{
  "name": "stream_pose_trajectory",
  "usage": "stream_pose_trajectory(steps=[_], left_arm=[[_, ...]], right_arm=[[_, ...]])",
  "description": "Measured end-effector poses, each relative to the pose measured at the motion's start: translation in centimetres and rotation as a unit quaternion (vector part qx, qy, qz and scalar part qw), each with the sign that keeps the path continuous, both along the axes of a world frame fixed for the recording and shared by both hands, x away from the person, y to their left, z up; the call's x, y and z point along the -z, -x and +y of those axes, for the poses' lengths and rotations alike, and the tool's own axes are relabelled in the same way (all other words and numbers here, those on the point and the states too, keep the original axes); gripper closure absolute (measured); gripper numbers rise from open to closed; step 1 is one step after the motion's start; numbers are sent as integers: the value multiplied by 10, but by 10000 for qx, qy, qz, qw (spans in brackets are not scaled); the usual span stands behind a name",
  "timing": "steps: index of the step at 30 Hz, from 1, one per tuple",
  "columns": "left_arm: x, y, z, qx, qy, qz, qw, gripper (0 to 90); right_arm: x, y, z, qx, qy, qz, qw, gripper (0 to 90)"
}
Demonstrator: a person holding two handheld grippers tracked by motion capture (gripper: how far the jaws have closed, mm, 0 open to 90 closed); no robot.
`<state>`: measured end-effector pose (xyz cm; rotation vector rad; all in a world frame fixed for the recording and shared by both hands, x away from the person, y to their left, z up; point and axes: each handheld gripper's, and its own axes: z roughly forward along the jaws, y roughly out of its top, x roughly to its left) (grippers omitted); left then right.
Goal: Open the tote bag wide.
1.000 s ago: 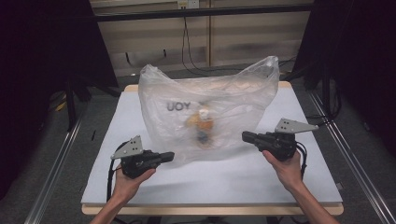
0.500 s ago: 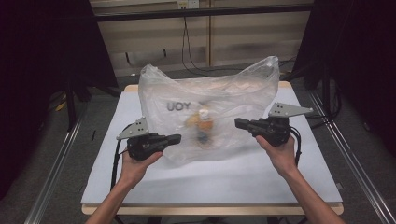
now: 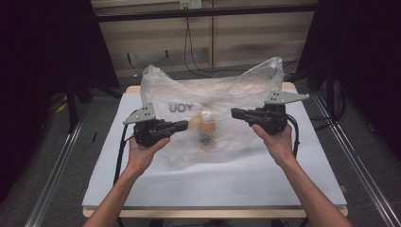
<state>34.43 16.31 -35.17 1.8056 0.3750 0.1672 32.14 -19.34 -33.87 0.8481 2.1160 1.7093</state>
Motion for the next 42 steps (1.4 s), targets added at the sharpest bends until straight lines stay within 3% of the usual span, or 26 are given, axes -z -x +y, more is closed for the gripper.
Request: stream_pose_trajectory(steps=[15,21,29,38,42], left_arm=[[-35,-28,-20,-44,206,-165,9996,900],[-40,-38,-28,19,245,-135,9996,900],[-52,-54,-40,-2,302,-155,9994,900],[-71,-79,-64,14,132,-123,9998,900],[-66,-86,-70,-155,-66,-92,9998,900]], right_arm=[[-31,-27,13,72,79,-146,9998,900],[-36,-40,20,149,92,-119,9998,900],[-40,-59,26,316,431,50,9986,900],[-46,-72,30,454,600,108,9971,900],[-43,-79,34,494,647,249,9964,900]])
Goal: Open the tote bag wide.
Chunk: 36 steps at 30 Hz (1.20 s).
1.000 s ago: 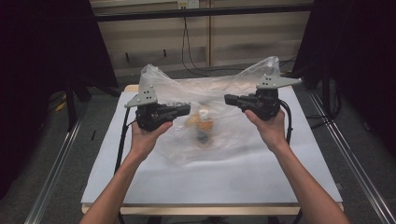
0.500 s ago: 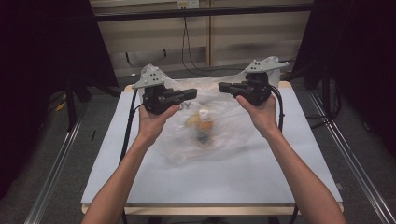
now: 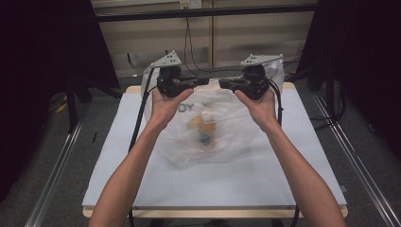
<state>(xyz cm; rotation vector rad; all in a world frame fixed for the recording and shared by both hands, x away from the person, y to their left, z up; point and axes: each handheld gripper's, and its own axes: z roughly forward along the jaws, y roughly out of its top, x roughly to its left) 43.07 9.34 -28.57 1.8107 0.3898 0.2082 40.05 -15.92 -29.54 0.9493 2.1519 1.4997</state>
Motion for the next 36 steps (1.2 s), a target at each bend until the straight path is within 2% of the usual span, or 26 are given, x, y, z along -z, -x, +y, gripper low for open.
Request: stream_pose_trajectory(steps=[3,5,7,11,12,15,16,21,24,27,28,30,34,36], left_arm=[[14,-6,-3,-94,-433,83,9990,900],[22,-6,-1,-46,-485,191,9986,900],[29,-5,2,-24,-595,203,9980,900],[40,-5,9,-46,-669,324,9972,900],[43,-4,10,-119,-646,329,9973,900],[49,-4,12,-71,-603,412,9973,900],[51,-3,12,-45,-672,387,9970,900],[60,4,13,35,-806,422,9958,900],[67,5,12,-35,-1046,464,9934,900],[74,7,14,29,-1046,505,9932,900],[76,8,14,-36,-1115,487,9926,900],[80,9,15,9,-1240,547,9908,900],[88,11,17,62,-1266,611,9900,900],[94,11,22,12,-1193,648,9907,900]], right_arm=[[11,-1,7,-82,171,116,9998,900],[20,1,13,-201,305,143,9992,900],[27,4,16,-307,323,194,9988,900],[38,9,22,-418,466,300,9976,900],[40,10,23,-436,499,325,9973,900],[49,16,30,-536,580,390,9961,900],[52,19,31,-523,568,348,9964,900],[62,27,20,-599,289,502,9965,900],[69,29,17,-596,382,584,9958,900],[72,33,19,-679,404,590,9951,900],[73,34,20,-703,404,591,9950,900],[75,33,21,-696,494,611,9945,900],[81,32,20,-735,489,690,9937,900],[84,32,18,-700,458,666,9943,900]])
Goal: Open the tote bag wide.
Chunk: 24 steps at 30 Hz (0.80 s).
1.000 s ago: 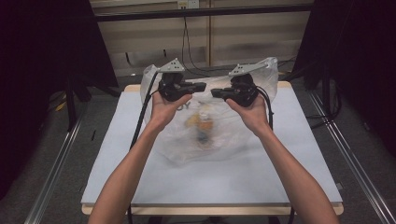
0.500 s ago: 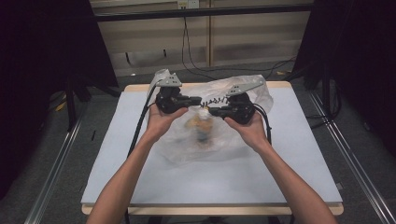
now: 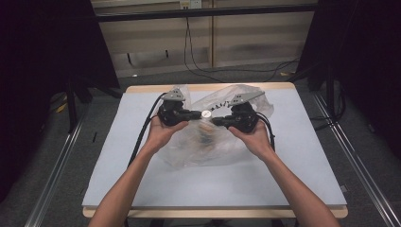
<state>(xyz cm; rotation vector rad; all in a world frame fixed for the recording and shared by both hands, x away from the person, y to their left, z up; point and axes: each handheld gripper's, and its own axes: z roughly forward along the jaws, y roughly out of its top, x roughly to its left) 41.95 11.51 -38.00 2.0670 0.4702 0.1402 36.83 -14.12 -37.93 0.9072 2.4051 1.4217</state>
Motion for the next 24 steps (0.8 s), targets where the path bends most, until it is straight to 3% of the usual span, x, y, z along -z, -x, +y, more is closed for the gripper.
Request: stream_pose_trajectory(steps=[6,12,17,22,23,24], left_arm=[[17,1,9,-50,-121,140,9998,900],[30,0,9,-27,-200,197,9996,900],[47,2,8,-10,-463,315,9984,900],[64,3,6,28,-573,452,9973,900],[66,4,6,64,-727,434,9964,900],[69,4,6,105,-719,466,9963,900]], right_arm=[[10,-9,-9,216,-87,48,9997,900],[30,-16,-20,368,-79,264,9989,900],[47,-23,-28,499,-24,434,9978,900],[60,-25,-25,432,159,579,9973,900],[62,-25,-23,424,195,623,9970,900],[65,-26,-22,375,243,635,9970,900]])
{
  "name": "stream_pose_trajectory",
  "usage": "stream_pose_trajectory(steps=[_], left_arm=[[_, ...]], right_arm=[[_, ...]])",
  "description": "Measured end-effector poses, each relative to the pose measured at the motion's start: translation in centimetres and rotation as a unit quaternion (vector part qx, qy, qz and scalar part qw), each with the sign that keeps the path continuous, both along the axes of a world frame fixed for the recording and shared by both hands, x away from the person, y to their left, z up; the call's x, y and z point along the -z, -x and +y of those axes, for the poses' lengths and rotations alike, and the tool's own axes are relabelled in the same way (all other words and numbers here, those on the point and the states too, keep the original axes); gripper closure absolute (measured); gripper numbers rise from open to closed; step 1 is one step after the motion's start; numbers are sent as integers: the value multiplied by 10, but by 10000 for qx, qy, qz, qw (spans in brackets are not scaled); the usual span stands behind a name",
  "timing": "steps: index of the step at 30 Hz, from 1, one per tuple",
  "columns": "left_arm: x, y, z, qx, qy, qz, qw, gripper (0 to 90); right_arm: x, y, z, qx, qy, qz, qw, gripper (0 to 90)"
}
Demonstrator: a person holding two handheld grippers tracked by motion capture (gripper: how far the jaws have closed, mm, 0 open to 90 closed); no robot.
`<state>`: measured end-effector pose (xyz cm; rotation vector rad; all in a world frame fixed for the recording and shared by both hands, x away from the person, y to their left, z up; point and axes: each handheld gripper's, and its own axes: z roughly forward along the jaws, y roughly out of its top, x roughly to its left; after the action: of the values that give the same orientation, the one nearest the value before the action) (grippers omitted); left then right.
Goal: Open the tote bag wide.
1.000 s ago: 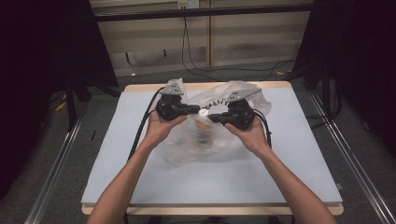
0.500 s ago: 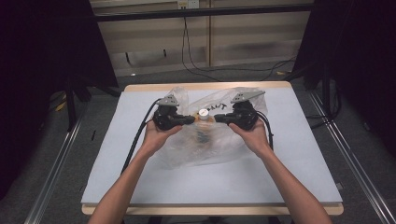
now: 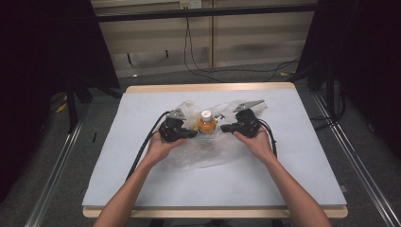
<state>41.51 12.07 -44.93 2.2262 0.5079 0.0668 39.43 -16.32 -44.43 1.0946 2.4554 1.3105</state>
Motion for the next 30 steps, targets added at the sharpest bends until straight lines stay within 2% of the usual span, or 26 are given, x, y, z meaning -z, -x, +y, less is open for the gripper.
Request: stream_pose_trajectory(steps=[4,7,9,11,13,14,15,16,18,21,24,25,28,30], left_arm=[[10,3,0,45,-120,81,9999,900],[19,6,1,114,-381,128,9991,900],[22,6,3,199,-627,111,9978,900],[27,8,5,220,-705,104,9972,900],[27,8,8,140,-659,181,9976,900],[28,8,9,124,-574,147,9982,900],[27,9,9,83,-630,153,9979,900],[25,10,11,119,-776,102,9969,900],[24,10,13,153,-936,-6,9955,900],[22,9,18,87,-1043,9,9945,900],[18,8,20,96,-1328,-70,9911,900],[18,8,21,124,-1391,-72,9902,900],[13,6,23,282,-1770,-89,9838,900],[12,7,25,290,-1831,-49,9826,900]], right_arm=[[12,0,7,-115,156,179,9997,900],[21,2,12,-209,333,294,9988,900],[27,2,13,-235,454,351,9981,900],[32,1,13,-250,525,400,9975,900],[35,2,13,-233,665,437,9966,900],[36,2,13,-238,820,427,9954,900],[36,2,12,-273,758,423,9959,900],[35,2,11,-237,839,434,9952,900],[33,1,8,-177,1020,415,9938,900],[31,0,0,-122,1140,468,9923,900],[28,3,-8,-57,1353,476,9896,900],[27,4,-9,-61,1491,489,9876,900],[23,6,-13,-183,1787,436,9828,900],[22,6,-16,-209,1882,500,9806,900]])
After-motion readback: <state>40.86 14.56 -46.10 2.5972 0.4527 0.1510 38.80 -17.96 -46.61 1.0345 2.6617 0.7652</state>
